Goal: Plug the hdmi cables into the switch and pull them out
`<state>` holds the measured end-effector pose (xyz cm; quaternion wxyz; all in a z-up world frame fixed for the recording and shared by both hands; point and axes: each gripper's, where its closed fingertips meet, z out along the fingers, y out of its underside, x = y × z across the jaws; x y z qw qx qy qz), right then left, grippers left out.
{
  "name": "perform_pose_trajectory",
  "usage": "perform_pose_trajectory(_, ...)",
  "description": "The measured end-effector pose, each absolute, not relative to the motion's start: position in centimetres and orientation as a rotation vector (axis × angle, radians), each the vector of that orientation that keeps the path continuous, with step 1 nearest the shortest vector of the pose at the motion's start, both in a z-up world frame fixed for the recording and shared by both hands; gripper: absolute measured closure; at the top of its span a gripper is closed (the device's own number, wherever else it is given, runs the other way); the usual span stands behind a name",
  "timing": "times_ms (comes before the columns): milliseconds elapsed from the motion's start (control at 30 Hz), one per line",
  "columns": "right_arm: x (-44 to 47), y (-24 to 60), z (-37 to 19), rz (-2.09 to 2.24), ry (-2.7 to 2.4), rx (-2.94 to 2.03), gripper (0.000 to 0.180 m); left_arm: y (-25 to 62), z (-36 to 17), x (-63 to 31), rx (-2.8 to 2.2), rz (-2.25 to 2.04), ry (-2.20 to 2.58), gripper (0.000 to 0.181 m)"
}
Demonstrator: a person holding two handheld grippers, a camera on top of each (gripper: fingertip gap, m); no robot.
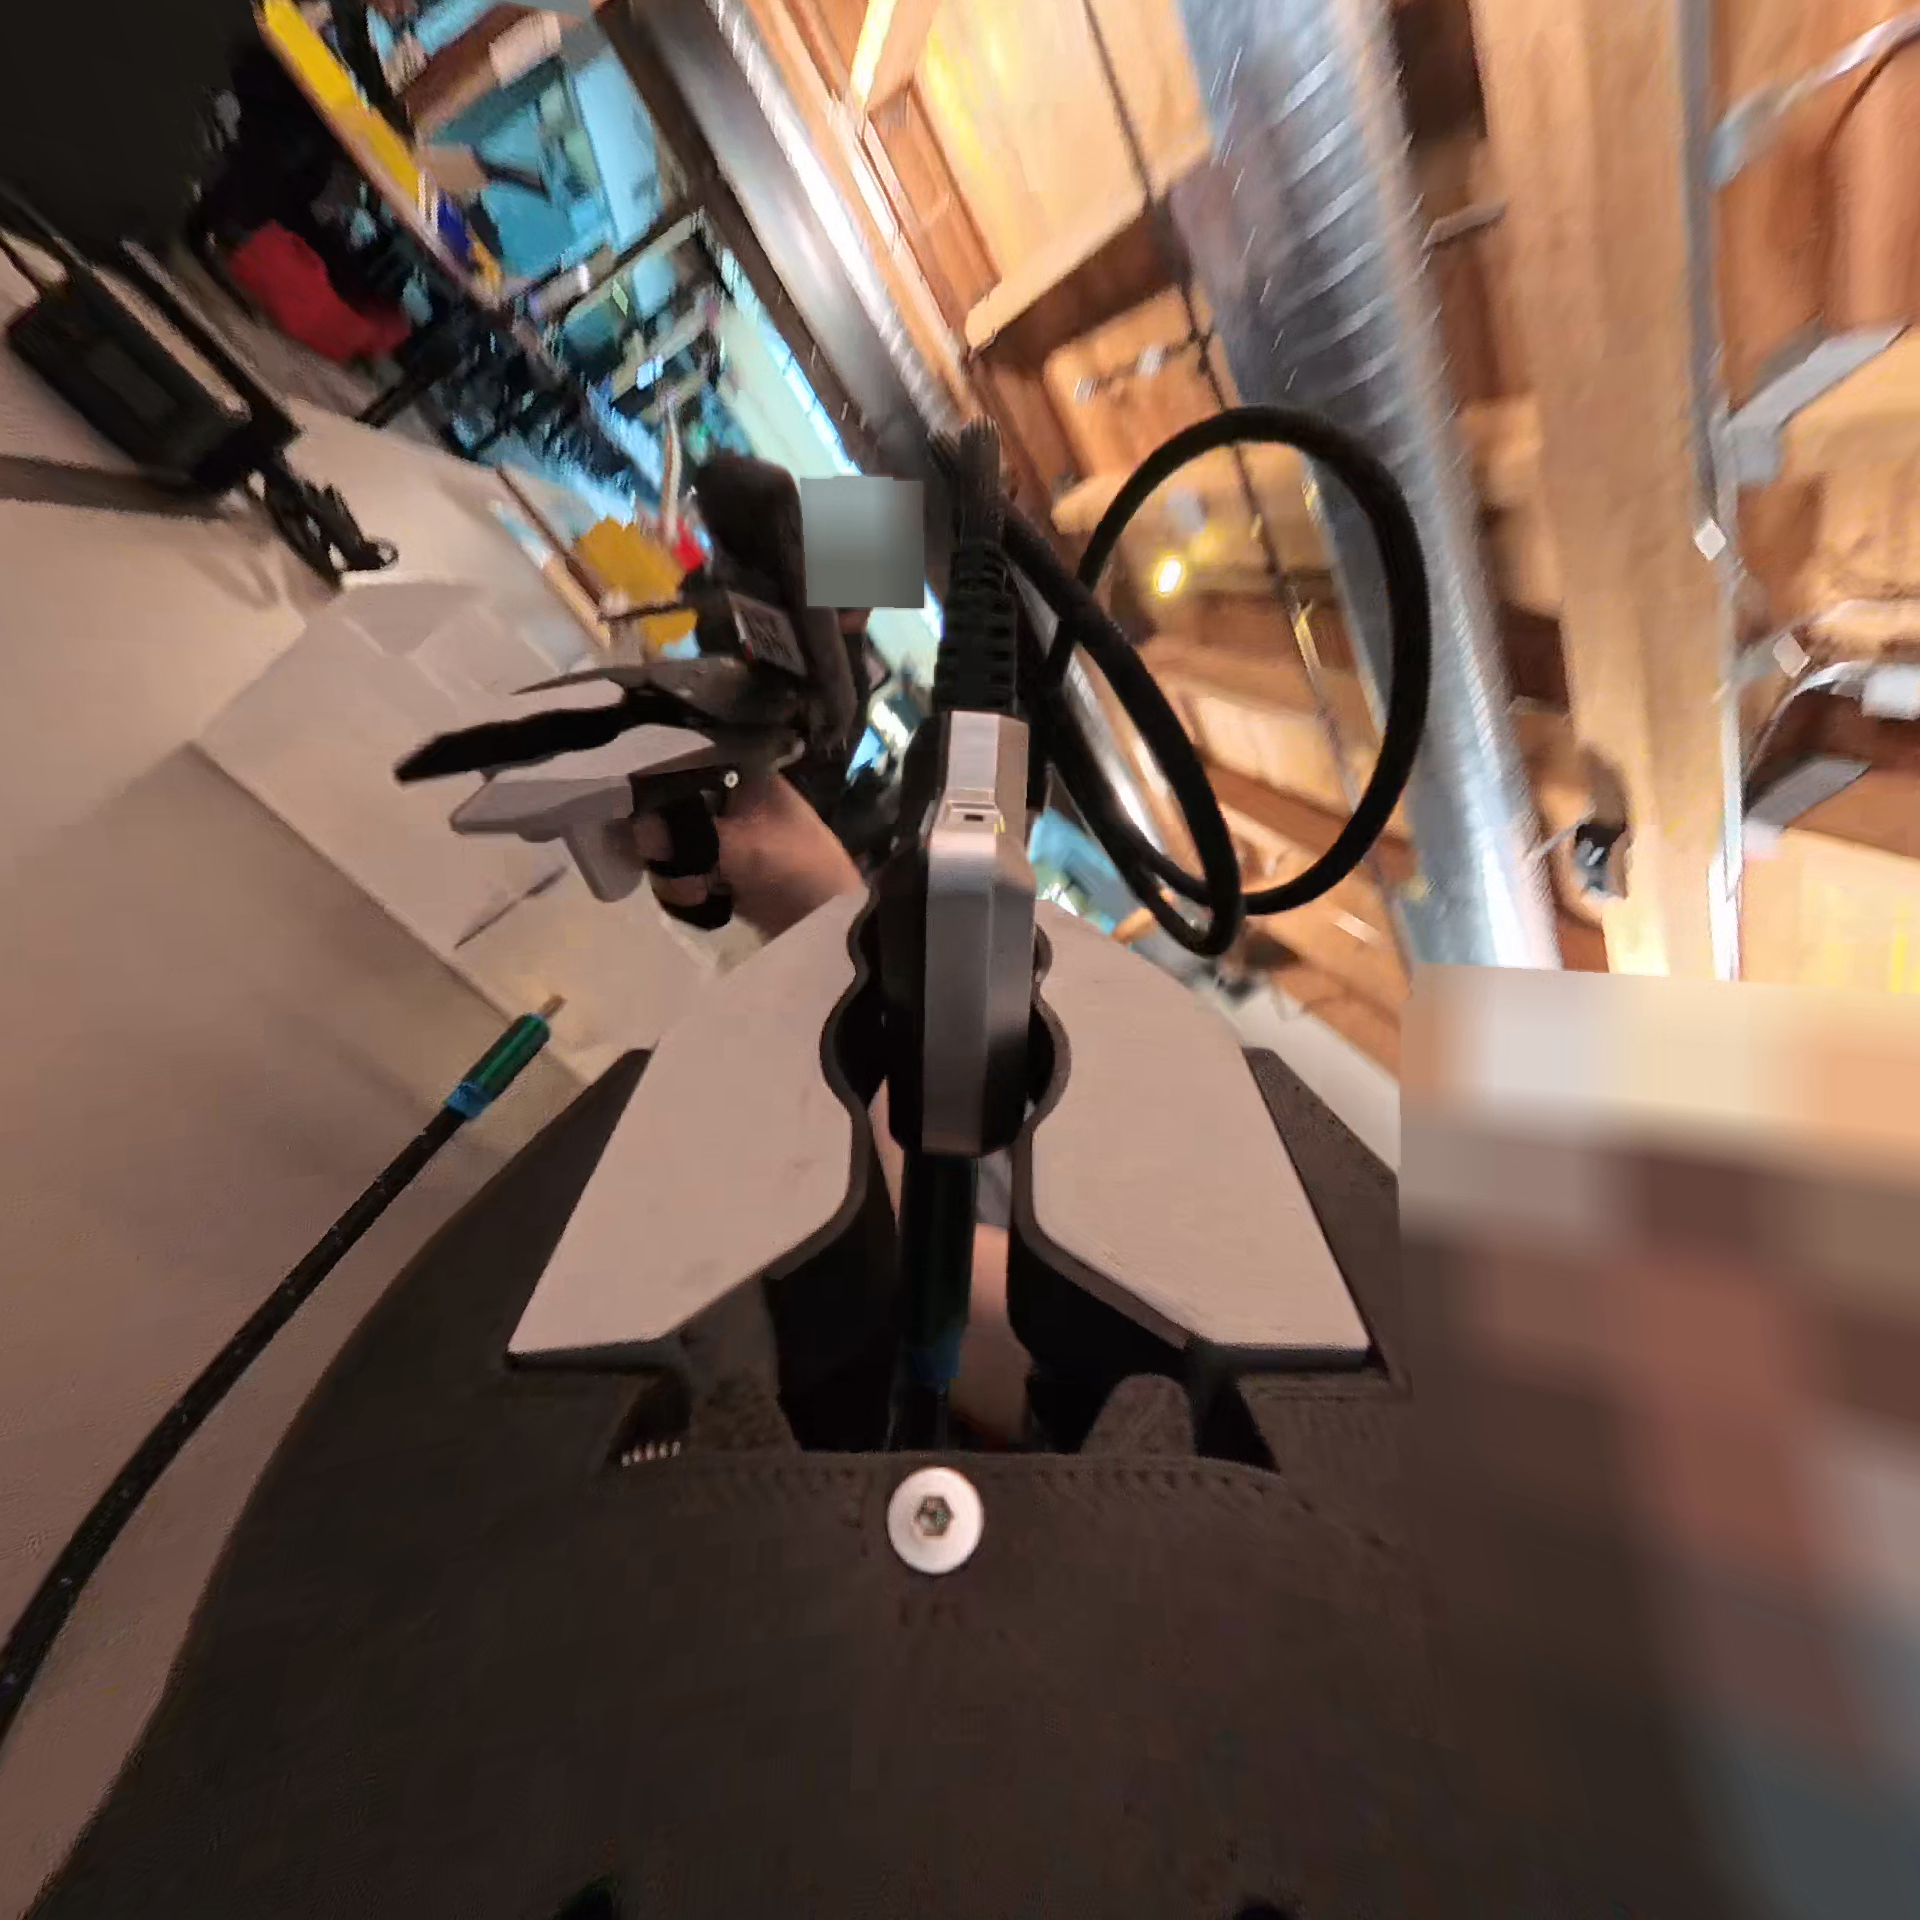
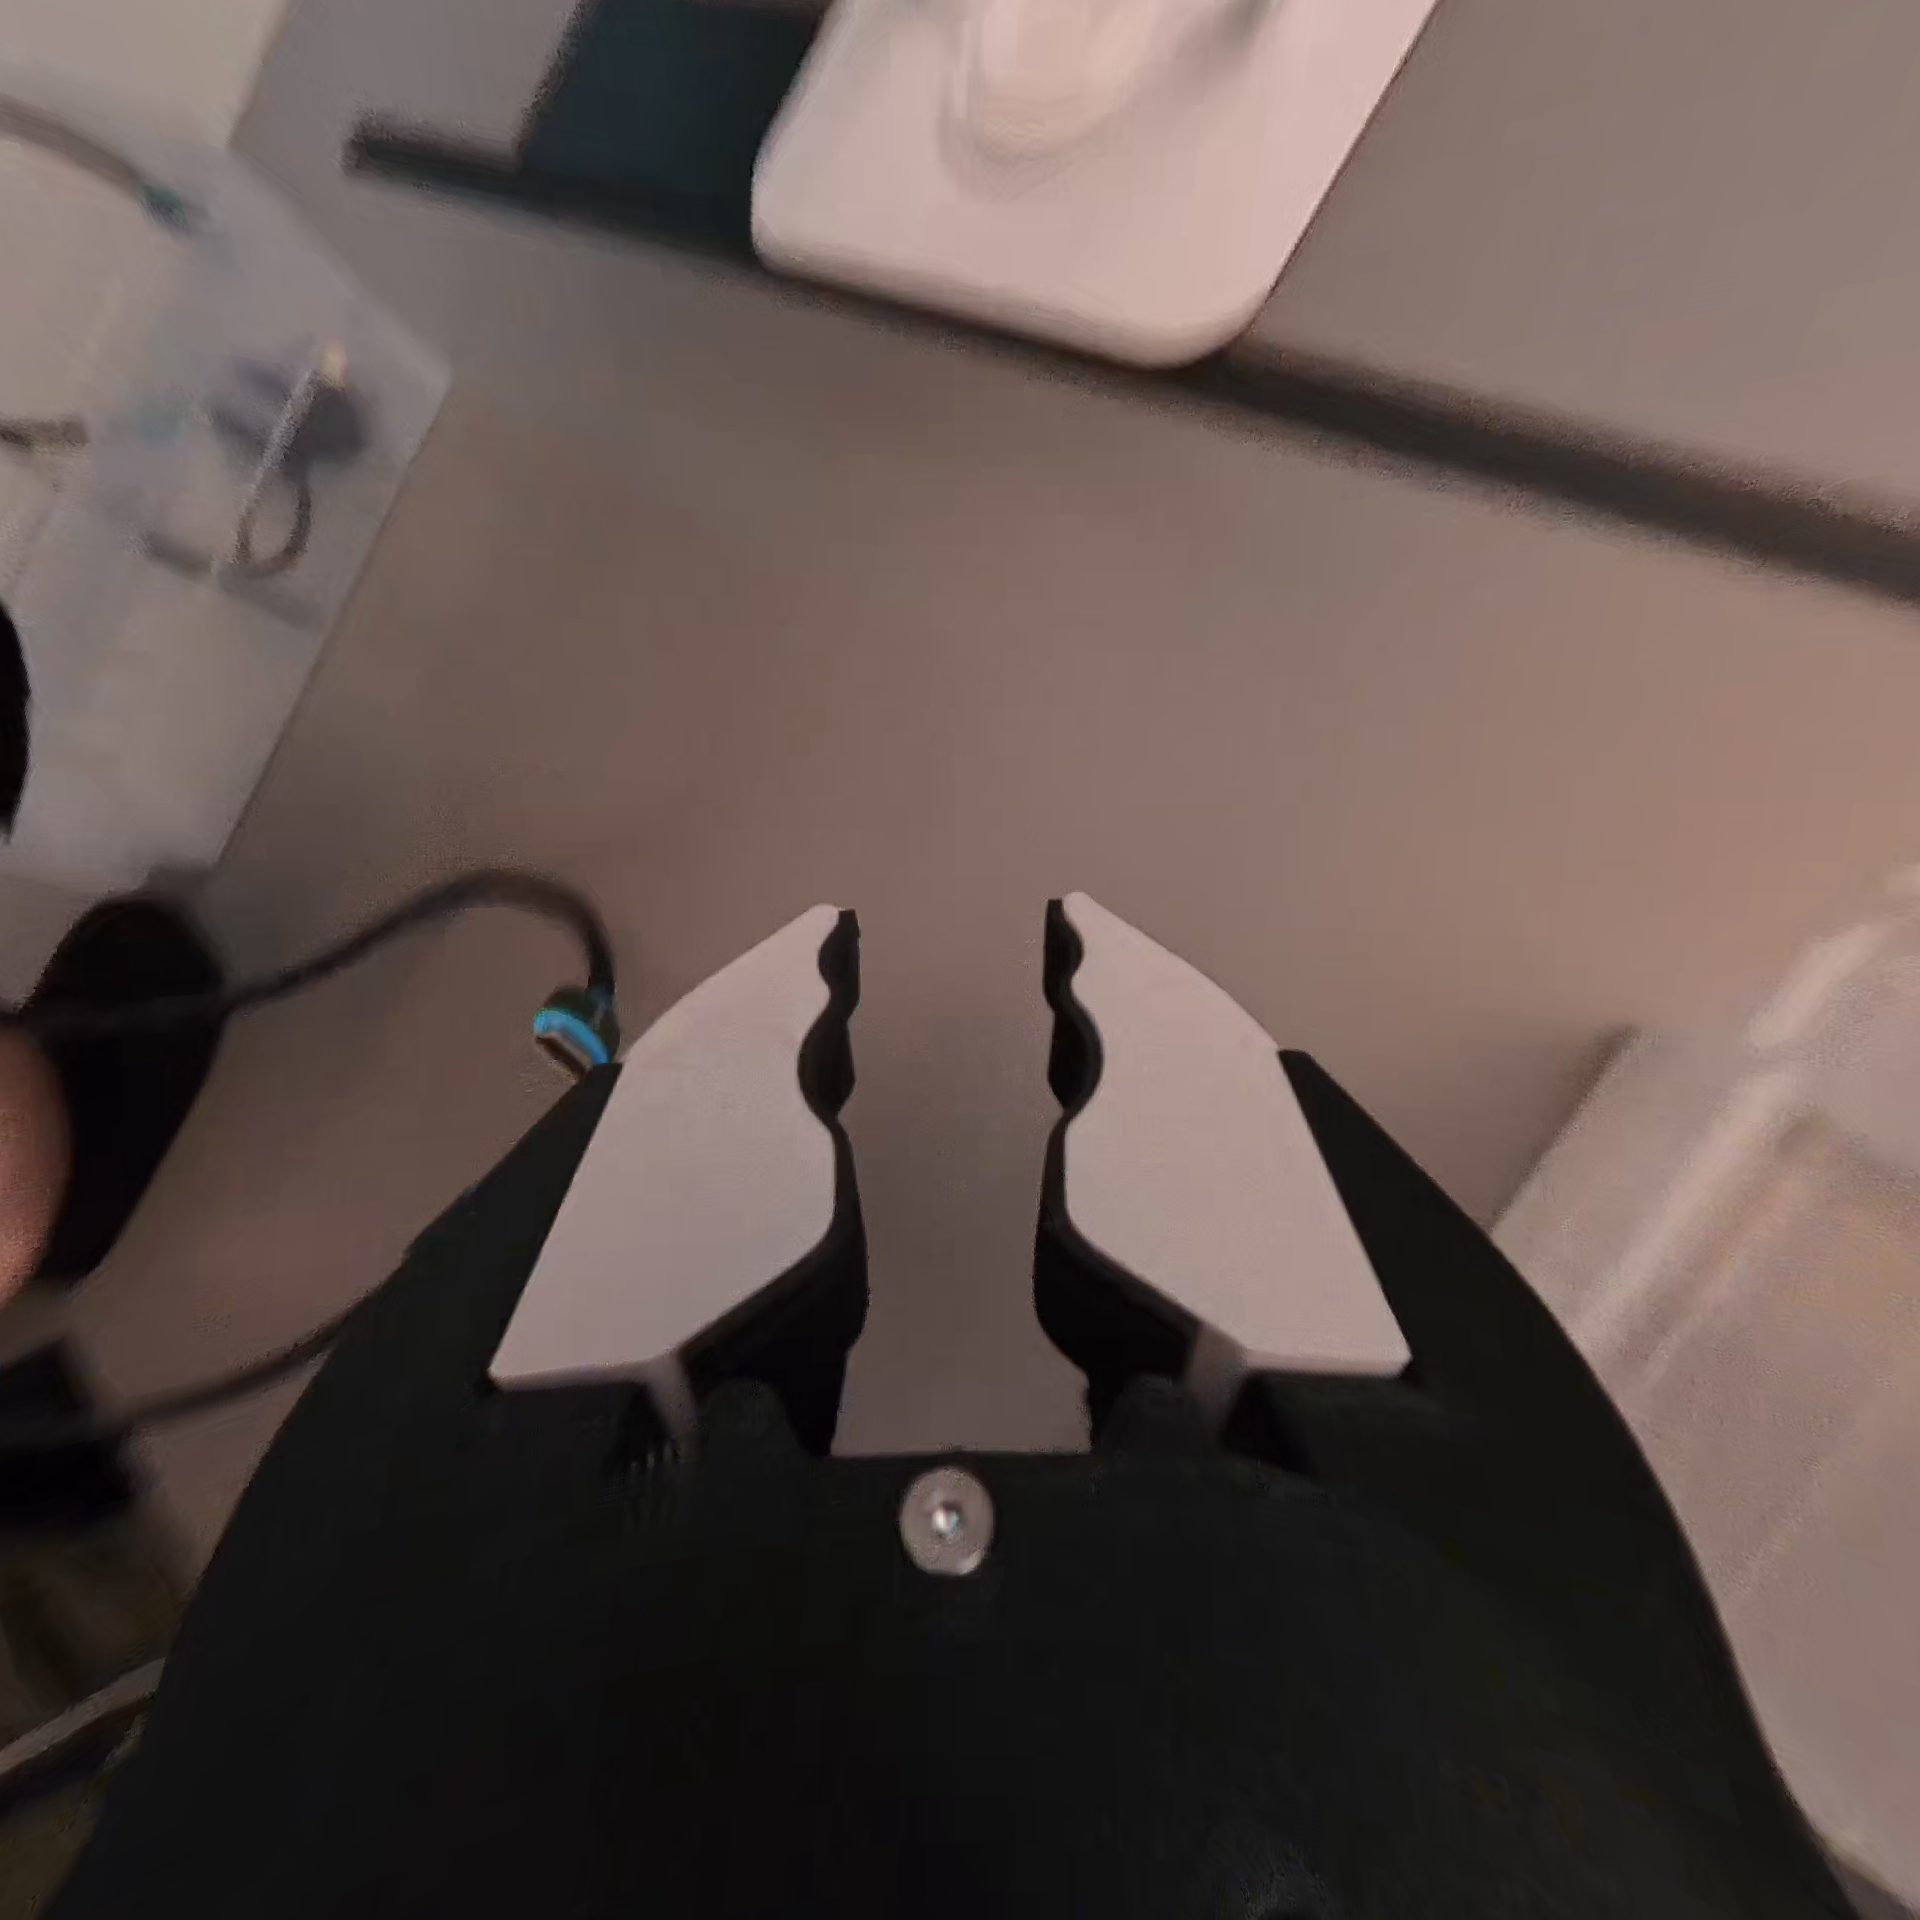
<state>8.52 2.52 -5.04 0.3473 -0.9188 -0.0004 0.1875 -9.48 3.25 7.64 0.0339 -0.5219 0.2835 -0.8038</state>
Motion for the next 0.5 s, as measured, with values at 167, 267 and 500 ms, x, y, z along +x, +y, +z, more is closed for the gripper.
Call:
perform_pose_trajectory(167,6.3,1.8,9.3,0.09,-0.356,-1.605,0.159,6.2,8.2,-10.3,-1.588,-2.466,0.601,0.16)
perform_pose_trajectory(267,-0.3,-2.7,13.6,-0.208,-0.737,-1.115,0.174,7.2,8.1,-10.6,-1.602,-2.426,0.516,0.16)
perform_pose_trajectory(500,-8.7,-1.5,8.1,-0.767,-1.216,-0.925,0.153,6.6,7.5,-9.9,-1.654,-2.421,0.472,0.16)
